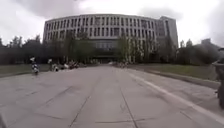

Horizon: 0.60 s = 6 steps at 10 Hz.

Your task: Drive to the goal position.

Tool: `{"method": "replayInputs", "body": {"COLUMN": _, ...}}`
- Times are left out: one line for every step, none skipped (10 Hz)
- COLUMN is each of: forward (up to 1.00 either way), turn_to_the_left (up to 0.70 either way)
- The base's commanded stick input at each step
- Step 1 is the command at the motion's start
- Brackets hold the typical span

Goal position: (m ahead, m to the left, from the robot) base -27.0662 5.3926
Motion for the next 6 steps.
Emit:
{"method": "replayInputs", "body": {"forward": -0.36, "turn_to_the_left": 0.0}}
{"method": "replayInputs", "body": {"forward": -0.5, "turn_to_the_left": 0.0}}
{"method": "replayInputs", "body": {"forward": -0.04, "turn_to_the_left": 0.0}}
{"method": "replayInputs", "body": {"forward": 0.0, "turn_to_the_left": 0.0}}
{"method": "replayInputs", "body": {"forward": 0.0, "turn_to_the_left": 0.0}}
{"method": "replayInputs", "body": {"forward": 0.0, "turn_to_the_left": 0.0}}
